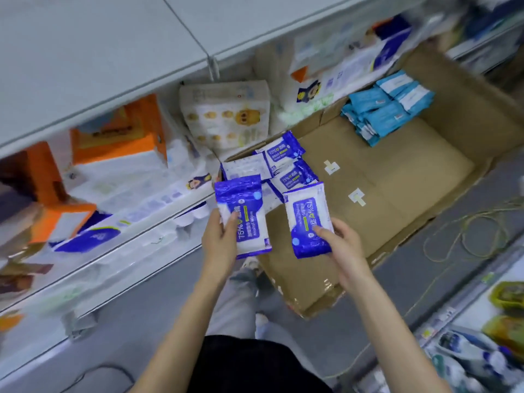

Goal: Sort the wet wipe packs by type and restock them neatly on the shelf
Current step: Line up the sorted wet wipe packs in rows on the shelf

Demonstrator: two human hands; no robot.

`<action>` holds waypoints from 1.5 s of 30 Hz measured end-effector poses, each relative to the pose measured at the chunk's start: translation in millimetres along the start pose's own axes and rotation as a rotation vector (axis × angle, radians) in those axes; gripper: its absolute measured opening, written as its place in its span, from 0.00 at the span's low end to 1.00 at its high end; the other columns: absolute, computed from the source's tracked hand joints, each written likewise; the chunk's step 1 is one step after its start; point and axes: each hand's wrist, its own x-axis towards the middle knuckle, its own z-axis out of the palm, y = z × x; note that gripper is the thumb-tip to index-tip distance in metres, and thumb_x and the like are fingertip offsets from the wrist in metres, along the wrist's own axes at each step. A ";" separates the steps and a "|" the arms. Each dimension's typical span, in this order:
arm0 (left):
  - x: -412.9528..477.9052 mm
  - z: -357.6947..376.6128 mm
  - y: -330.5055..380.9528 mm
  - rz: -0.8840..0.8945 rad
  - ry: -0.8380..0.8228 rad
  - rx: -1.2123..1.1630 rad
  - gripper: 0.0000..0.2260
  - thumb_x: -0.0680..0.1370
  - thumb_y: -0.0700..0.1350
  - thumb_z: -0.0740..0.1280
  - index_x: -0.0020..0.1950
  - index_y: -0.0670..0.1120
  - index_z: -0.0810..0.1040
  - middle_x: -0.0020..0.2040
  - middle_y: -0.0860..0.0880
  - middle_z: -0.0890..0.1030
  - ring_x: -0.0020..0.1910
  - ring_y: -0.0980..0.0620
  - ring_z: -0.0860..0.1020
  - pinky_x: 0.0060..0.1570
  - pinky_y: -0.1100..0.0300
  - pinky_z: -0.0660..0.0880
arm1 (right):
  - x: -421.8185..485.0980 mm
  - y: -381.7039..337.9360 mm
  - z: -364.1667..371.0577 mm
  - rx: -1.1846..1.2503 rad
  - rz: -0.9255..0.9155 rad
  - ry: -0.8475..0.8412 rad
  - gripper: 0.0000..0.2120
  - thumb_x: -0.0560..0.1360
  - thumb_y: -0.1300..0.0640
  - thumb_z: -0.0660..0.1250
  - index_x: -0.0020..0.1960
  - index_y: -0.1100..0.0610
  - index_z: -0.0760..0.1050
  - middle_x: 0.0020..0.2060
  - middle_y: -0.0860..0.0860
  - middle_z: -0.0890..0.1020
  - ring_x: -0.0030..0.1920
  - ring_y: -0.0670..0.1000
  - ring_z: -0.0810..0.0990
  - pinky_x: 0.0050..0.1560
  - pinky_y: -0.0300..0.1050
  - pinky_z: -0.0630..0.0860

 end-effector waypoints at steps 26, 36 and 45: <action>48.0 -550.5 108.7 0.166 0.865 -0.412 0.04 0.73 0.42 0.72 0.42 0.46 0.77 0.41 0.44 0.82 0.33 0.52 0.78 0.29 0.60 0.73 | -134.2 -107.7 543.8 -0.114 -0.431 -0.602 0.06 0.70 0.66 0.73 0.44 0.57 0.79 0.38 0.53 0.84 0.38 0.48 0.83 0.37 0.39 0.79; 81.4 -639.2 106.2 0.100 0.993 -0.531 0.07 0.76 0.46 0.69 0.52 0.45 0.79 0.44 0.47 0.83 0.40 0.49 0.80 0.40 0.55 0.77 | -131.2 -90.3 697.8 -0.423 -0.711 -0.734 0.17 0.69 0.72 0.68 0.47 0.51 0.76 0.43 0.45 0.82 0.45 0.48 0.80 0.46 0.36 0.77; 86.3 -658.6 99.7 0.080 0.887 -0.401 0.06 0.77 0.41 0.67 0.51 0.50 0.77 0.45 0.51 0.83 0.42 0.51 0.81 0.38 0.57 0.77 | -129.6 -76.5 761.1 -0.527 -0.948 -0.636 0.11 0.71 0.64 0.73 0.50 0.54 0.78 0.43 0.45 0.77 0.40 0.41 0.75 0.41 0.27 0.69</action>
